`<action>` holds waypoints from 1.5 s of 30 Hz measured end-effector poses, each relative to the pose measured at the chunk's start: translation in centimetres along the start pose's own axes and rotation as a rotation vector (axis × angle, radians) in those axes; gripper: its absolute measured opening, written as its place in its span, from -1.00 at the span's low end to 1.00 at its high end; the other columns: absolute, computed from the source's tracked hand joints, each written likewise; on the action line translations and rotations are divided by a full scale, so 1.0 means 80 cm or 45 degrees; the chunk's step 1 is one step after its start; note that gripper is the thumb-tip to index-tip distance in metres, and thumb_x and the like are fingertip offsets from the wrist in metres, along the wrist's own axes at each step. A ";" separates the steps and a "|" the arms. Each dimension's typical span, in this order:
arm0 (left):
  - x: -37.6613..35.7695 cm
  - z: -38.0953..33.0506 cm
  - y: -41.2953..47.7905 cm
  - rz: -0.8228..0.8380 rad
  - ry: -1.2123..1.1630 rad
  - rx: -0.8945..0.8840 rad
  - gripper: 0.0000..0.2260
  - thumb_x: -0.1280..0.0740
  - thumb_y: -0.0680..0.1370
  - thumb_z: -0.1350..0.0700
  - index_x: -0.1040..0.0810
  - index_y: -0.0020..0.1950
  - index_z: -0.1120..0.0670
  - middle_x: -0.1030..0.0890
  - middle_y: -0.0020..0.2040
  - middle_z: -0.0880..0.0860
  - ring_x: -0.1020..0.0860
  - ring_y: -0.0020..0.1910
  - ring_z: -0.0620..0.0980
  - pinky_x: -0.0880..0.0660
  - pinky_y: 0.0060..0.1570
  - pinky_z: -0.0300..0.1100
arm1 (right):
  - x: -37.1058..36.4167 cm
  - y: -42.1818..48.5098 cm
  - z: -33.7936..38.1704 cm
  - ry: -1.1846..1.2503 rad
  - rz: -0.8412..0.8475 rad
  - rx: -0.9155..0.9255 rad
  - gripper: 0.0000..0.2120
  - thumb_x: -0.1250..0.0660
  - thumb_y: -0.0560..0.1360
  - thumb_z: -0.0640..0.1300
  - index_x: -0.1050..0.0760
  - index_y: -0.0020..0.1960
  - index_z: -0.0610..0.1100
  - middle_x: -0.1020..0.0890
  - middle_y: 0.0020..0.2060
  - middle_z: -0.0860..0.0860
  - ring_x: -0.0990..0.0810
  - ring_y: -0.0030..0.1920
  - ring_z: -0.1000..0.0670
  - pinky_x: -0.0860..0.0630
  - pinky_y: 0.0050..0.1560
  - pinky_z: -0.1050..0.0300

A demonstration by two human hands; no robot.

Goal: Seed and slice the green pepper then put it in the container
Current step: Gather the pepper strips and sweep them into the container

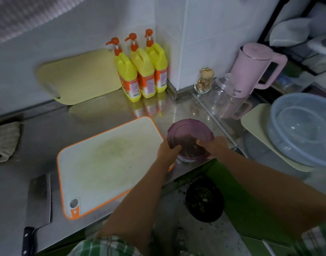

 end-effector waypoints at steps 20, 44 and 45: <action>0.150 0.137 -0.096 -0.241 1.226 0.364 -0.53 -0.46 0.43 0.01 -0.39 0.28 0.03 -0.37 0.26 0.09 -0.35 0.29 0.11 -0.42 0.12 -0.04 | -0.207 -0.137 0.065 -1.197 0.543 1.332 -0.86 -0.32 0.41 -0.20 -0.45 -0.03 -0.13 -0.45 0.00 -0.09 -0.49 0.05 -0.14 -0.43 -0.05 0.02; 0.137 0.188 -0.140 -0.445 1.404 0.116 -0.75 -0.26 0.56 0.21 -0.42 0.22 0.06 -0.51 0.14 0.06 -0.47 0.10 0.08 -0.42 0.03 -0.10 | -0.232 -0.169 0.014 -1.351 0.386 1.523 -0.81 -0.36 0.42 -0.16 -0.42 0.01 -0.14 -0.50 -0.02 -0.08 -0.48 0.01 -0.10 -0.27 -0.17 0.11; 0.136 0.188 -0.141 -0.441 1.406 0.119 -0.74 -0.27 0.55 0.21 -0.41 0.22 0.06 -0.51 0.13 0.06 -0.47 0.10 0.08 -0.42 0.03 -0.10 | -0.232 -0.171 0.013 -1.361 0.374 1.522 -0.80 -0.35 0.43 -0.16 -0.42 0.02 -0.14 -0.50 -0.01 -0.08 -0.48 0.02 -0.11 -0.26 -0.17 0.11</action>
Point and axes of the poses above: each hand's wrist, its own y-axis towards the middle knuckle, its own x-axis out of the back of the hand, z = x × y, the point moved 6 cm from there along y, towards the middle knuckle
